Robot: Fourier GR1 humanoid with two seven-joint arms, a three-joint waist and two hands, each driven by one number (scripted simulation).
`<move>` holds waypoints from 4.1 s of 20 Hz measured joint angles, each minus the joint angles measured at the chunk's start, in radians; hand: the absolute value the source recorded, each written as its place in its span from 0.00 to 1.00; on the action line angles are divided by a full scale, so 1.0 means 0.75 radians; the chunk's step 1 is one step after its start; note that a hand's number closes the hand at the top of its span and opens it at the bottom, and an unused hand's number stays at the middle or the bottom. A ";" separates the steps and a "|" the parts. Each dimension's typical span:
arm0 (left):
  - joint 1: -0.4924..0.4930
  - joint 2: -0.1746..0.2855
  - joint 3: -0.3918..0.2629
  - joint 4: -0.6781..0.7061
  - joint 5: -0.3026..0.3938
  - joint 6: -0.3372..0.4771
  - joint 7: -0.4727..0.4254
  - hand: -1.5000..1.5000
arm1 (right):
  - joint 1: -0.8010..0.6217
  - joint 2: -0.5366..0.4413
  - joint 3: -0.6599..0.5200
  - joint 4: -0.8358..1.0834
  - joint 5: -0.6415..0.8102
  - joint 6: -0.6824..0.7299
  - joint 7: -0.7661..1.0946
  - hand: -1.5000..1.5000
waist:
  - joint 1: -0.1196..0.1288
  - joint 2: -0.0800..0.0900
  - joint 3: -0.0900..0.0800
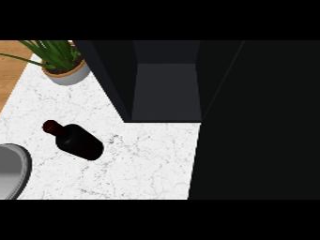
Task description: Pick up the wine, place it into the cabinet and close the cabinet
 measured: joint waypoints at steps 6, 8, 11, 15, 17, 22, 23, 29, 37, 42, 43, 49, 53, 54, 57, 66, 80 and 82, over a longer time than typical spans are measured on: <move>-0.066 -0.011 -0.021 0.042 -0.059 0.035 0.043 0.00 | -0.124 -0.019 -0.016 -0.018 0.024 -0.049 0.153 0.00 | -0.007 0.000 0.000; -0.084 -0.039 -0.050 0.065 -0.105 0.034 0.039 0.00 | -0.168 -0.022 -0.018 -0.018 0.030 -0.068 0.193 0.00 | -0.008 0.000 0.000; -0.099 -0.081 -0.078 0.089 -0.175 0.040 0.025 0.00 | -0.220 -0.034 -0.039 -0.018 0.032 -0.077 0.244 0.00 | -0.008 0.000 0.000; -0.149 -0.108 -0.087 0.175 -0.254 0.037 -0.007 0.00 | -0.293 -0.056 -0.069 -0.021 0.030 -0.086 0.312 0.00 | -0.013 0.000 0.000; -0.162 -0.119 -0.086 0.208 -0.290 0.030 -0.023 0.00 | -0.297 -0.056 -0.064 -0.024 0.031 -0.087 0.322 0.00 | -0.012 0.000 0.000; -0.162 -0.158 -0.104 0.286 -0.390 -0.014 -0.070 0.00 | -0.363 -0.076 -0.121 -0.017 0.024 -0.087 0.355 0.00 | -0.010 0.000 0.000; -0.162 -0.168 -0.104 0.310 -0.414 -0.031 -0.093 0.00 | -0.368 -0.070 -0.115 -0.015 0.025 -0.089 0.355 0.00 | -0.009 0.000 0.000; -0.187 -0.204 -0.146 0.424 -0.544 -0.070 -0.143 0.00 | -0.434 -0.072 -0.070 -0.018 0.038 -0.117 0.405 0.00 | -0.012 0.000 0.000; -0.169 -0.269 -0.166 0.661 -0.721 -0.188 -0.327 0.00 | -0.459 -0.087 -0.094 -0.018 0.036 -0.121 0.415 0.00 | -0.013 0.000 0.000; -0.151 -0.288 -0.163 0.801 -0.824 -0.270 -0.467 0.00 | -0.466 -0.100 -0.132 -0.014 0.029 -0.115 0.408 0.00 | -0.011 0.000 0.000; -0.164 -0.293 -0.164 0.849 -0.853 -0.282 -0.504 0.00 | -0.497 -0.100 -0.130 -0.010 0.030 -0.123 0.418 0.00 | -0.012 0.000 0.000; -0.212 -0.304 -0.168 1.045 -0.954 -0.333 -0.646 0.00 | -0.495 -0.089 -0.094 -0.014 0.036 -0.141 0.427 0.00 | -0.015 0.000 -0.001; -0.254 -0.297 -0.172 1.204 -1.030 -0.364 -0.744 0.00 | -0.515 -0.101 -0.098 -0.013 0.037 -0.144 0.433 0.00 | -0.015 0.001 -0.001; -0.251 -0.298 -0.174 1.240 -1.054 -0.372 -0.778 0.00 | -0.515 -0.096 -0.084 -0.015 0.039 -0.149 0.433 0.00 | -0.016 0.000 -0.001; -0.274 -0.303 -0.176 1.341 -1.095 -0.380 -0.843 0.00 | -0.500 -0.102 -0.086 -0.019 0.038 -0.148 0.431 0.00 | -0.016 0.000 -0.001; -0.414 -0.275 -0.175 1.729 -1.229 -0.404 -1.078 0.00 | -0.526 -0.106 -0.076 -0.013 0.044 -0.160 0.432 0.00 | -0.018 0.002 -0.001; -0.611 -0.265 -0.196 2.162 -1.307 -0.370 -1.259 0.00 | -0.557 -0.124 -0.086 -0.013 0.046 -0.182 0.451 0.00 | -0.028 0.003 -0.002; -0.629 -0.268 -0.210 2.194 -1.324 -0.361 -1.282 0.00 | -0.560 -0.119 -0.079 -0.011 0.047 -0.188 0.450 0.00 | -0.027 0.003 -0.002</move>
